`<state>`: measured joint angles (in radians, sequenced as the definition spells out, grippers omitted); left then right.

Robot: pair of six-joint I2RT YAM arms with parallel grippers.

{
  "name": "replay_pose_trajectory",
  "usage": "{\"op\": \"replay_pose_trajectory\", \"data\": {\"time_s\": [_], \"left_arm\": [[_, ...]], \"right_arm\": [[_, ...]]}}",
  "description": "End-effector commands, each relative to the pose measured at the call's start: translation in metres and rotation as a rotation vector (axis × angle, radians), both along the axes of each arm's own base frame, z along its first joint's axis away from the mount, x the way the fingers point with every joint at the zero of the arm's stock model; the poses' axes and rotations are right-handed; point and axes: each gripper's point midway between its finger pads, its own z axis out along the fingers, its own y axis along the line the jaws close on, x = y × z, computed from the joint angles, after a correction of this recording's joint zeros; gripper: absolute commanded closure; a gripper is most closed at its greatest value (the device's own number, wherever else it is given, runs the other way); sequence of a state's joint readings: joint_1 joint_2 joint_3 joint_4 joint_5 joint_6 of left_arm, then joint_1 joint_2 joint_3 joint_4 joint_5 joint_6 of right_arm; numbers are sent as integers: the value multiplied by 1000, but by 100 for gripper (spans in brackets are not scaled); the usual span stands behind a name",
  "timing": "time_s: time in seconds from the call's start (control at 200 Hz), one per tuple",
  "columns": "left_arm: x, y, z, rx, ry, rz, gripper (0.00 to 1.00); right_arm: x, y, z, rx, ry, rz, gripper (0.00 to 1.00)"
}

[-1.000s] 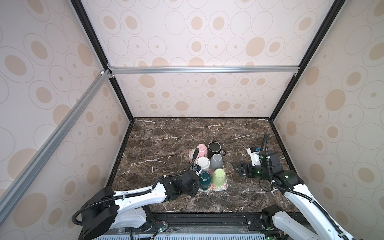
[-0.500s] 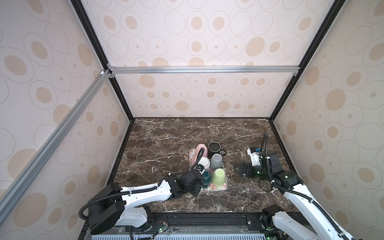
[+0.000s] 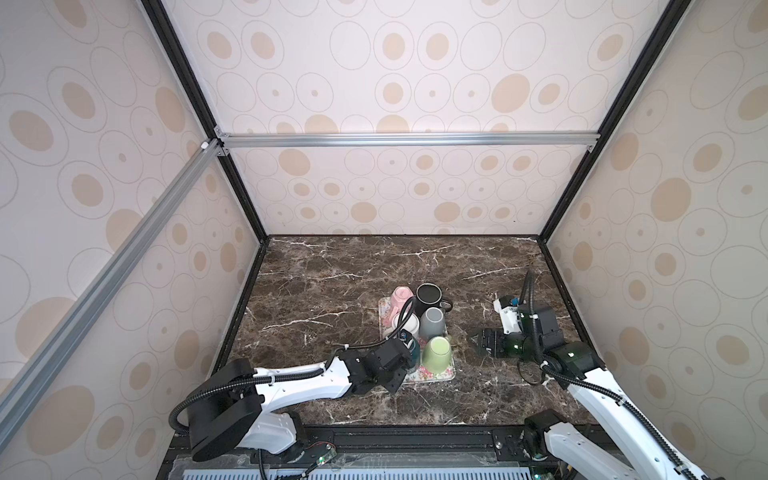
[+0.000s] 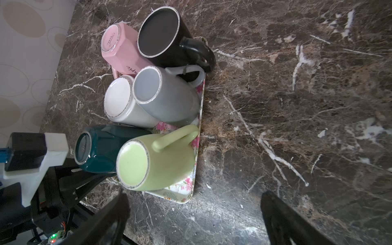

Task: Turn the mug right side up
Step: 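Lift the dark green mug with the left gripper above the tray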

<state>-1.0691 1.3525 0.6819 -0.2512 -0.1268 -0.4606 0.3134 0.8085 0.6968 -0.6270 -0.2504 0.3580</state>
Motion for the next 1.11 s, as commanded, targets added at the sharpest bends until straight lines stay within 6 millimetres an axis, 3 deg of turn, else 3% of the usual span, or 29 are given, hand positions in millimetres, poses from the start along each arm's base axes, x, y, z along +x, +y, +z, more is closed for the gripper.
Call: {"op": "replay_pose_trajectory", "data": {"time_s": [0.0,0.595,1.1], "left_arm": [[11,-12,26,-62,-48,41,98],[17,-6,72,-244,-110,152,100],[20,-25,113,-384,-131,142,100]], "right_arm": [[-5,0,-3,1,4,2,0],[-7,7,-5,57,14,14,0],[-11,24,-3,175,21,44,0]]}}
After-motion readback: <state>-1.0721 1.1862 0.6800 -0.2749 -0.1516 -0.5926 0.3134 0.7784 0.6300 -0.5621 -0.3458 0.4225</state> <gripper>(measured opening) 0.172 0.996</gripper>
